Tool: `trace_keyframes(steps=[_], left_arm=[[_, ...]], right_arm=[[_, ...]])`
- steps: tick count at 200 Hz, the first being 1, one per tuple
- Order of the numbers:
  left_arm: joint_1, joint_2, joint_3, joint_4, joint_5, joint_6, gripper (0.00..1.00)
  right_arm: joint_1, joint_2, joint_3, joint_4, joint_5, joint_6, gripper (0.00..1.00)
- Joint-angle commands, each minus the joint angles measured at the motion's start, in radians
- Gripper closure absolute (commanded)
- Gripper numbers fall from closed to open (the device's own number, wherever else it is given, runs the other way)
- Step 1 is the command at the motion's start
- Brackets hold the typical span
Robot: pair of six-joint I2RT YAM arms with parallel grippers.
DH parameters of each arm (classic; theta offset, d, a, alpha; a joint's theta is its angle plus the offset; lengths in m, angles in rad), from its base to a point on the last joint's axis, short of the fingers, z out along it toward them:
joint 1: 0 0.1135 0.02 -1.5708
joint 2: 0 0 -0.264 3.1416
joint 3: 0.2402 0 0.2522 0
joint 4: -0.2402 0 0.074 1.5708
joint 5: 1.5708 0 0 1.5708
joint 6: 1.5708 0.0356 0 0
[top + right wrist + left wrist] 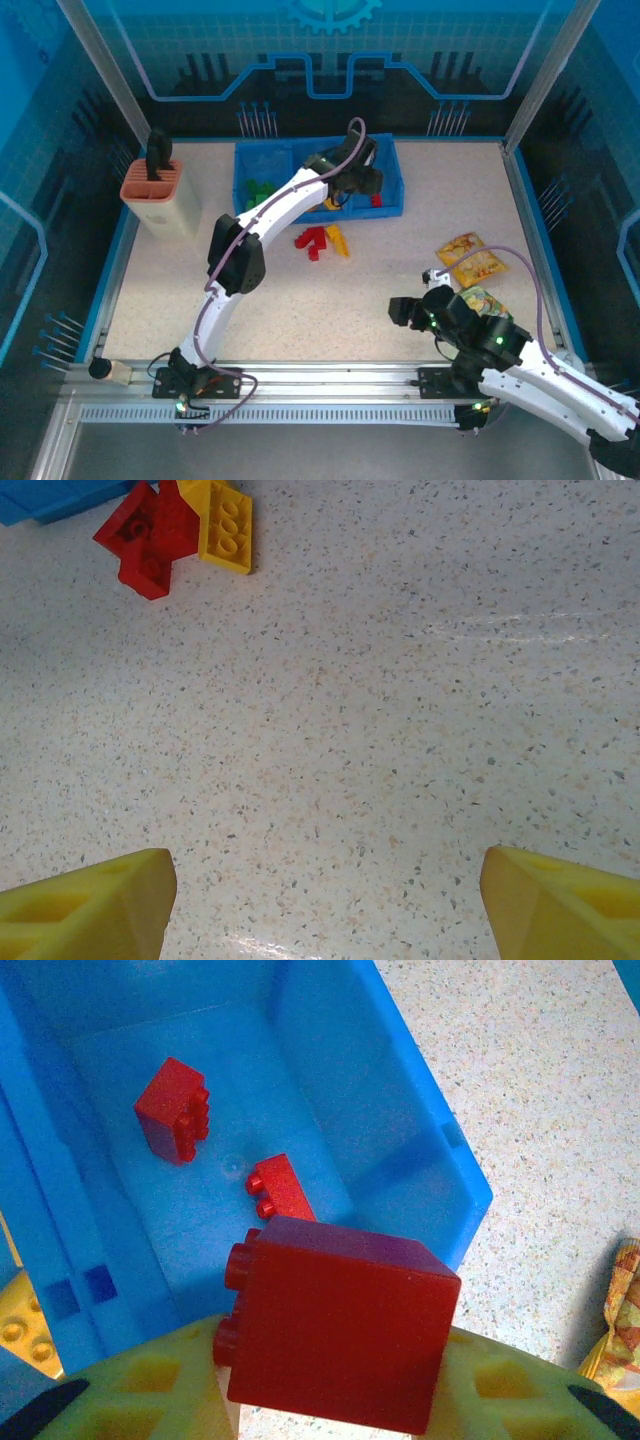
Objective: Sort the legos into containers by color
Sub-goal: Place the lego in the container, then pick up the lego from the center of the table.
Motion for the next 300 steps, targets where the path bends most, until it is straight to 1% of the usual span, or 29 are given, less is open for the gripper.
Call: trace_keyframes(steps=[1,10,14,21,26,31,40,96,114,130,154,170,187,210,233,252,265,285,300], left_arm=[[0.013,0.018,0.064,-0.064,-0.01,0.026,0.57],[0.016,0.014,0.066,-0.067,-0.008,0.028,0.53],[0.015,0.01,0.066,-0.068,-0.005,0.03,0.47],[0.016,0.001,0.067,-0.071,0.005,0.031,0.33],[0.015,-0.006,0.068,-0.074,0.015,0.034,0.28],[0.014,-0.013,0.071,-0.078,0.023,0.036,0.25],[0.012,-0.035,0.071,-0.084,0.026,0.04,0.23],[-0.022,-0.223,-0.003,-0.064,-0.002,0.093,0.21],[-0.041,-0.314,-0.073,-0.04,-0.019,0.106,0.21],[-0.054,-0.439,-0.231,0.048,-0.025,0.108,0.21],[-0.056,-0.656,-0.551,0.231,-0.008,0.074,0.21],[-0.056,-0.787,-0.747,0.318,-0.005,0.042,0.2],[-0.057,-0.907,-0.923,0.369,-0.002,0.008,0.2],[-0.061,-1.046,-1.119,0.372,-0.029,-0.037,0.2],[-0.067,-1.191,-1.301,0.361,-0.059,-0.109,0.21],[-0.09,-1.294,-1.428,0.342,-0.092,-0.173,0.21],[-0.13,-1.342,-1.49,0.305,-0.127,-0.21,0.22],[-0.23,-1.392,-1.583,0.28,-0.153,-0.277,0.22],[-0.31,-1.419,-1.656,0.263,-0.195,-0.338,0.23]], right_arm=[[0.018,-0.002,-0.009,-0.014,0.002,0.015,0.19],[0.018,0.005,-0.008,-0.007,-0.001,0.01,0.19],[0.018,0.009,-0.007,-0.005,-0.004,0.008,0.19],[0.019,0.016,-0.008,0.0,-0.007,0.005,0.19],[0.019,0.02,-0.01,0.006,-0.01,0.004,0.19],[0.019,0.026,-0.011,0.012,-0.012,0.002,0.19],[0.019,0.036,-0.015,0.024,-0.017,0.003,0.19],[0.027,0.112,-0.006,0.091,-0.031,-0.006,0.19],[0.028,0.132,0.005,0.097,-0.025,-0.014,0.19],[0.03,0.148,0.012,0.106,-0.02,-0.024,0.19],[0.028,0.198,0.032,0.132,-0.017,-0.058,0.18],[0.027,0.263,0.061,0.151,-0.02,-0.088,0.18],[0.023,0.363,0.104,0.175,-0.025,-0.123,0.18],[0.006,0.52,0.188,0.208,-0.064,-0.177,0.18],[-0.023,0.68,0.284,0.237,-0.1,-0.23,0.19],[-0.057,0.81,0.367,0.259,-0.15,-0.265,0.19],[-0.079,0.89,0.42,0.273,-0.183,-0.29,0.23],[-0.118,1.001,0.512,0.273,-0.211,-0.327,0.31],[-0.148,1.073,0.578,0.261,-0.228,-0.353,0.33]])
